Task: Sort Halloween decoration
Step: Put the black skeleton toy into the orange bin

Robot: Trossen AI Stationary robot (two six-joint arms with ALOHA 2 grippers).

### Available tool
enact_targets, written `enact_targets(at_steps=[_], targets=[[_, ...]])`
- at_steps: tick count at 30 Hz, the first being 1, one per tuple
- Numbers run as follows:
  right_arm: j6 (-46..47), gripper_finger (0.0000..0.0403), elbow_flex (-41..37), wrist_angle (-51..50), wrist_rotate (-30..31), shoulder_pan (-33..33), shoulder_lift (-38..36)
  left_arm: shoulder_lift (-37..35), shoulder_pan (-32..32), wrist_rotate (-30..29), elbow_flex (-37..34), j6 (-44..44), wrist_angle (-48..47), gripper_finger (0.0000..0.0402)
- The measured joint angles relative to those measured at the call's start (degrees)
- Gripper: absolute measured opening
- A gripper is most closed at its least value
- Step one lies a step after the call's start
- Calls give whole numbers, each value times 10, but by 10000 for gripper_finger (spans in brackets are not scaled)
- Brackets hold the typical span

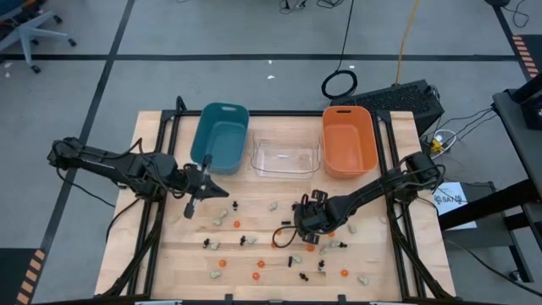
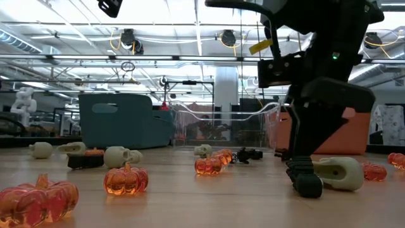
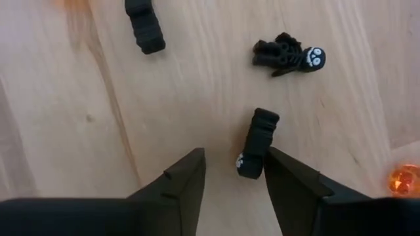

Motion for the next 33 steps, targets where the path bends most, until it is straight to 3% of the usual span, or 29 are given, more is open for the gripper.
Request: enact_targets(at_steps=[5, 11, 13, 22, 28, 33], targets=[[-6, 107, 0, 3, 0, -1, 1, 11, 0, -5, 0, -1, 0, 0], [-5, 19, 0, 5, 0, -2, 2, 39, 0, -14, 0, -1, 7, 0], [0, 6, -1, 5, 1, -2, 2, 48, 0, -18, 0, -2, 9, 0], [-2, 20, -4, -39, -31, -4, -33, 73, 0, -19, 0, -3, 12, 0], [-95, 21, -3, -79, -27, -7, -95, 75, 0, -19, 0, -3, 34, 0], [-223, 50, -2, -17, -25, -23, -99, 75, 0, -19, 0, -3, 38, 0]])
